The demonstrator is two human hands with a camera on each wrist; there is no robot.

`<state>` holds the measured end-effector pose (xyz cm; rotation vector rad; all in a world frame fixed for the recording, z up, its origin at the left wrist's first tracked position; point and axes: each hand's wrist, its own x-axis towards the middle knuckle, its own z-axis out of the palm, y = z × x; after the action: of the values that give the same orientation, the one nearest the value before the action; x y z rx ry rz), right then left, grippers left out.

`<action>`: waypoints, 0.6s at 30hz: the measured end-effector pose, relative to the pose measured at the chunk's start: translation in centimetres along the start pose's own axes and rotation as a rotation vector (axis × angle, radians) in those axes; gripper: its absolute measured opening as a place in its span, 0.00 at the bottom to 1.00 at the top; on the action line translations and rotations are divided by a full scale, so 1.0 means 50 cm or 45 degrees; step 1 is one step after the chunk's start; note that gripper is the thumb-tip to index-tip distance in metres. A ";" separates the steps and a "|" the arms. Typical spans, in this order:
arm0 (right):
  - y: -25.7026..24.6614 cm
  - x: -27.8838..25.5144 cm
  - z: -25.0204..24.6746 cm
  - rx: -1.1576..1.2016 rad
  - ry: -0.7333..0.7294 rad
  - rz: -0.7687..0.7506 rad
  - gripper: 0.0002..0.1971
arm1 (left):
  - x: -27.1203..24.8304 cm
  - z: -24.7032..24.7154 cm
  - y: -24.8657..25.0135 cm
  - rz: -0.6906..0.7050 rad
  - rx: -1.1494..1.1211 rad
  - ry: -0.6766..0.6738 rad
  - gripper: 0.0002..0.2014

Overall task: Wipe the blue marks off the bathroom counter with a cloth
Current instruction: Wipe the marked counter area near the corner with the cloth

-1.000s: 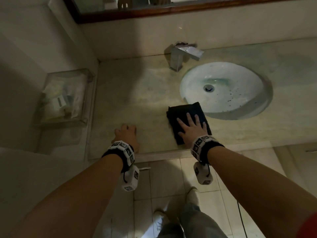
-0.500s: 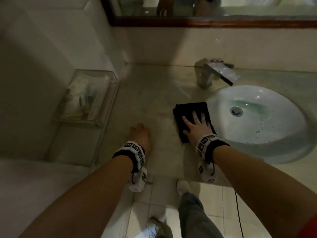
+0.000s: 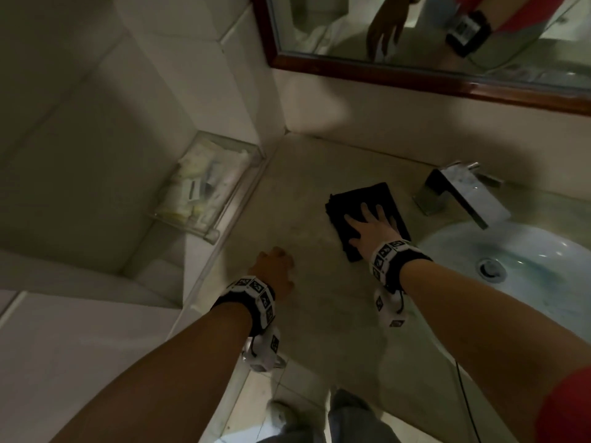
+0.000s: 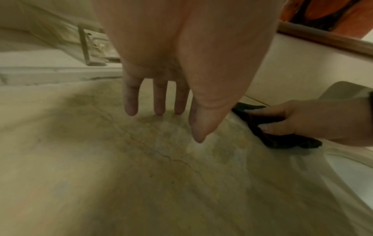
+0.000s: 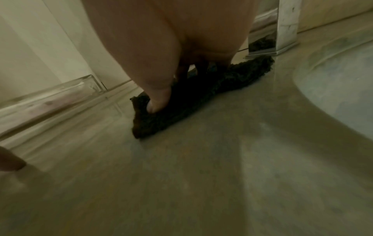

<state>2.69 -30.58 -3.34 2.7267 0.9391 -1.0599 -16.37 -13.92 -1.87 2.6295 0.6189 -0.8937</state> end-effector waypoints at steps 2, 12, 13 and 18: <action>0.001 0.005 -0.007 -0.017 -0.008 -0.019 0.33 | -0.004 -0.001 0.000 -0.024 -0.035 -0.004 0.26; -0.037 -0.079 0.015 0.052 0.139 -0.119 0.21 | -0.033 -0.019 0.020 -0.099 -0.306 -0.033 0.27; -0.044 -0.093 0.012 0.159 0.139 -0.122 0.20 | -0.037 -0.022 0.023 -0.110 -0.378 -0.034 0.27; -0.106 -0.160 -0.009 0.544 0.162 -0.267 0.18 | -0.078 -0.058 0.039 -0.224 -0.855 -0.001 0.33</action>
<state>-4.64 -30.32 2.84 3.1243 1.1564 -1.2635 -16.77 -15.62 3.08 1.9925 0.9641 -0.5894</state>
